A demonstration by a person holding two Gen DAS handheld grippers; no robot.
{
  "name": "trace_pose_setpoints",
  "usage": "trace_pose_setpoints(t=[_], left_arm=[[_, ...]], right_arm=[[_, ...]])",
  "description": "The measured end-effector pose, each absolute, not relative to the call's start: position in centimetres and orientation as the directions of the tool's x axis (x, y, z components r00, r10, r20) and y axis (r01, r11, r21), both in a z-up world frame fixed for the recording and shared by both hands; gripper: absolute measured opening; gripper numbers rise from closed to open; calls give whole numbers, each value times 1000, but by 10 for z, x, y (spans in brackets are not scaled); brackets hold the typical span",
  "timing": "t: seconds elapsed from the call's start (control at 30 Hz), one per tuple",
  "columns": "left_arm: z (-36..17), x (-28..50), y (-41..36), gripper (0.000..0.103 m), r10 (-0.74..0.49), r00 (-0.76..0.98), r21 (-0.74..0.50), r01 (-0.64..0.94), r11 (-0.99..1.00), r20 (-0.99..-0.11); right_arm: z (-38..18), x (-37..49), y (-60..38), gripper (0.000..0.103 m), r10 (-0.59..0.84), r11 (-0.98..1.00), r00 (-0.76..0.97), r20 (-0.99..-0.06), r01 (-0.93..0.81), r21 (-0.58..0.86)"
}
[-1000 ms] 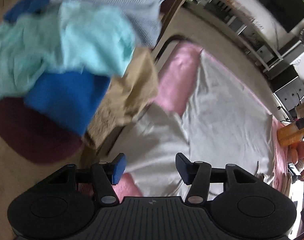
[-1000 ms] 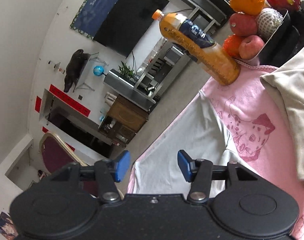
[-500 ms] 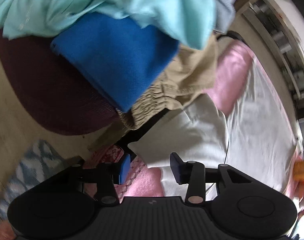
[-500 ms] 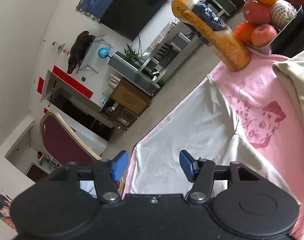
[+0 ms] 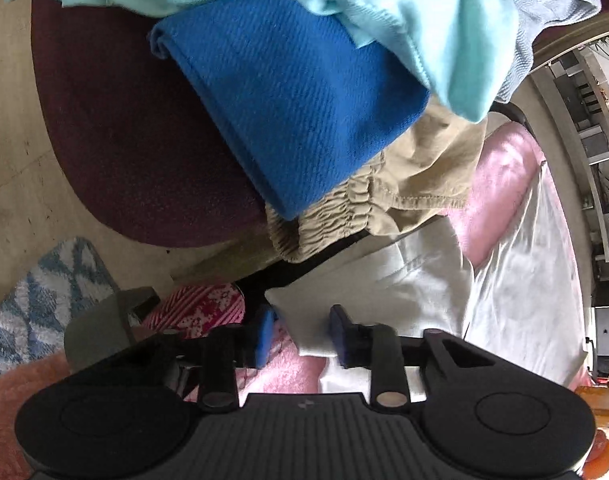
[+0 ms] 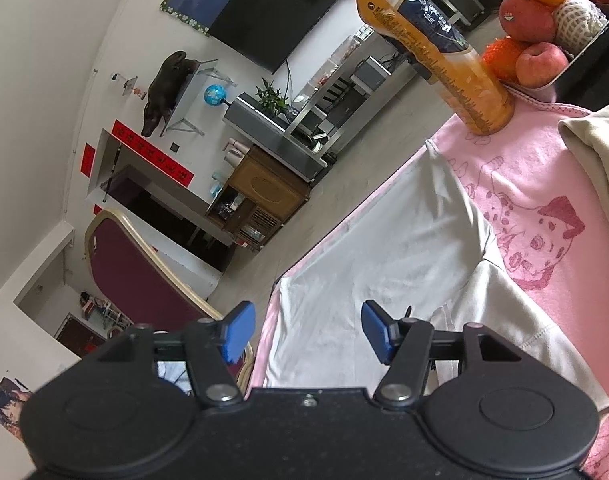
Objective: Fold clothes
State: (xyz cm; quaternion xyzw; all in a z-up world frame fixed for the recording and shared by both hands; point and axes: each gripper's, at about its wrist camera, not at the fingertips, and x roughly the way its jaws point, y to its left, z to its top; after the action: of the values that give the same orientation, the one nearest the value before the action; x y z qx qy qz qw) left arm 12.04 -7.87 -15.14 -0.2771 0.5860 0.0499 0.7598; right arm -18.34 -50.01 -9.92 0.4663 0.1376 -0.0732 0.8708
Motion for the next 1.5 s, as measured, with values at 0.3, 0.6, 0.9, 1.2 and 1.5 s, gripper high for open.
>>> trace_pose_setpoints(t=[0.3,0.6,0.9,1.2,1.5], left_arm=[[-123,111,-101,0,-141,427,-275,-272,922,-893],[-55,59,-202,0,-166,744,10,226,974,-648],[-106,-48,-324,14,-299,699,484,684,545,-650],[-81,-28,-256,34,-321,621,261,663,702,-715],[-119,65,-181,26,-288,391,-190,269,944,-874]], right_arm=[[-100,-184,-500,59,2,554,947,-322,267,788],[-100,-187,-507,59,-4,532,943,-333,284,798],[-101,-196,-524,59,-31,476,949,-314,290,830],[-98,-209,-540,64,-89,446,954,-287,296,845],[-100,-205,-540,64,-101,491,925,-366,367,790]])
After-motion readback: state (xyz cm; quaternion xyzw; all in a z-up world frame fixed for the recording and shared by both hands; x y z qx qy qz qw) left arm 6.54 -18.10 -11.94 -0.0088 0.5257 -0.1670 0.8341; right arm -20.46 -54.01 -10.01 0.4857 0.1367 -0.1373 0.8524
